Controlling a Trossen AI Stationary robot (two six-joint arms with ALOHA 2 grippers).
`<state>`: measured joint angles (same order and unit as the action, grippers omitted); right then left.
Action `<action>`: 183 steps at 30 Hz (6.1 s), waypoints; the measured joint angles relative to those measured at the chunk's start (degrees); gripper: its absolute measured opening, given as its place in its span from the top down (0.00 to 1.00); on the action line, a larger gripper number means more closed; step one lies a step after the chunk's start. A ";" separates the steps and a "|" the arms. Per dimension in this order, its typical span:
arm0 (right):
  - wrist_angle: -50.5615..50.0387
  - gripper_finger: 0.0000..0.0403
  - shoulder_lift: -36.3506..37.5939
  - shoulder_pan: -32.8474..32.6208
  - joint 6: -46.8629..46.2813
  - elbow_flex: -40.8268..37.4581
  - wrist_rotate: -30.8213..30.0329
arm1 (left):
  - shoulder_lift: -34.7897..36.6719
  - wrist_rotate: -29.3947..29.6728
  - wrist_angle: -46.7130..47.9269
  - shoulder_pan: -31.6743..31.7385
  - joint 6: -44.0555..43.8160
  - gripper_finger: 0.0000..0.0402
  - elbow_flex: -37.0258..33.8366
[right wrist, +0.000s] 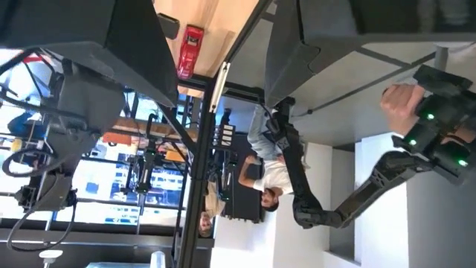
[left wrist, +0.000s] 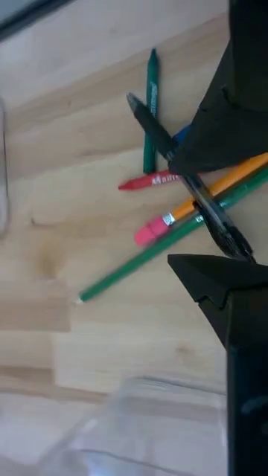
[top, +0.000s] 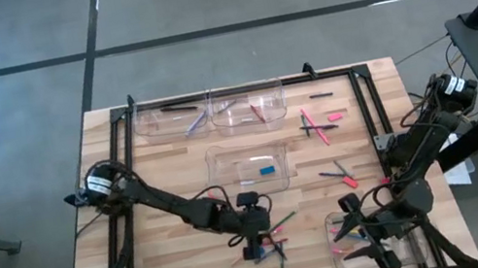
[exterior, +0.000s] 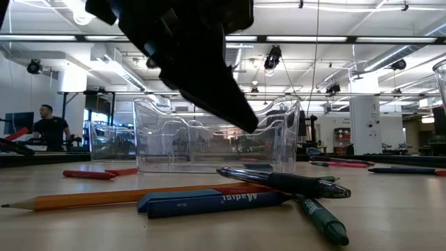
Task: Sort crayons/erasers/pens/pencils in bins
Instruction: Put the black pen into the top left transparent bin, then put the red crayon into the top right transparent bin
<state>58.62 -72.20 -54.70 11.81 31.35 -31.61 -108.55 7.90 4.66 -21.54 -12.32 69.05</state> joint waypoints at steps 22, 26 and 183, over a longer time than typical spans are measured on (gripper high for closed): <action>-0.49 0.52 -0.02 0.74 -0.47 0.02 0.04 | -2.95 -0.45 16.93 0.17 6.76 0.58 12.21; -1.33 0.52 -0.02 1.11 -1.82 0.02 0.06 | -5.16 -0.41 23.40 0.17 8.09 0.58 16.81; -6.11 0.52 -0.09 4.37 -9.66 3.04 0.57 | 31.58 8.28 23.09 -6.92 -26.41 0.64 -28.99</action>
<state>52.51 -72.29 -50.33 2.15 34.39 -31.05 -76.98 16.18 27.75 -28.46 -38.73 40.07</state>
